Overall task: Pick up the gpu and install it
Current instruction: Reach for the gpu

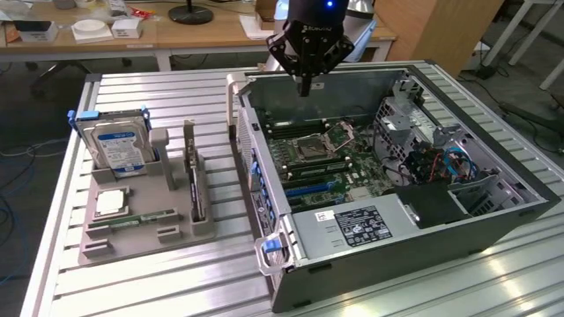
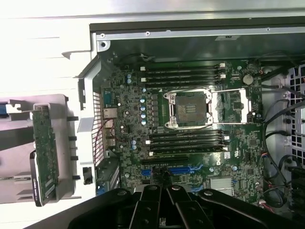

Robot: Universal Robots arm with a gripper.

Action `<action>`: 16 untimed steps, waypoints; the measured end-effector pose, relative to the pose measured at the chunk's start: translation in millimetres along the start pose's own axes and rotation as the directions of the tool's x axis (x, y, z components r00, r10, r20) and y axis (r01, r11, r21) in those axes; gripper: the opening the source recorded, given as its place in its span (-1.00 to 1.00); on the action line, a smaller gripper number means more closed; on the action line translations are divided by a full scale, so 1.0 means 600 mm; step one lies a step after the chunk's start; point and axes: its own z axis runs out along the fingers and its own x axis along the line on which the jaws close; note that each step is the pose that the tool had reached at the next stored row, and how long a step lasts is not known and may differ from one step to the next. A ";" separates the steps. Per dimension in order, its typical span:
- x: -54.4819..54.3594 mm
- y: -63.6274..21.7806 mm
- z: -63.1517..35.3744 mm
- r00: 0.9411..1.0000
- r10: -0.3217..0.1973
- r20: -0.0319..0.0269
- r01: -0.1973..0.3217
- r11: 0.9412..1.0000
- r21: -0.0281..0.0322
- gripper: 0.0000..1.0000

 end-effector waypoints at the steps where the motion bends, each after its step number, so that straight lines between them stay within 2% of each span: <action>1: 0.002 0.000 0.000 1.000 0.000 0.000 0.000 1.000 0.000 -0.80; 16: 0.040 -0.004 0.000 1.000 0.000 0.000 0.000 1.000 0.000 -0.80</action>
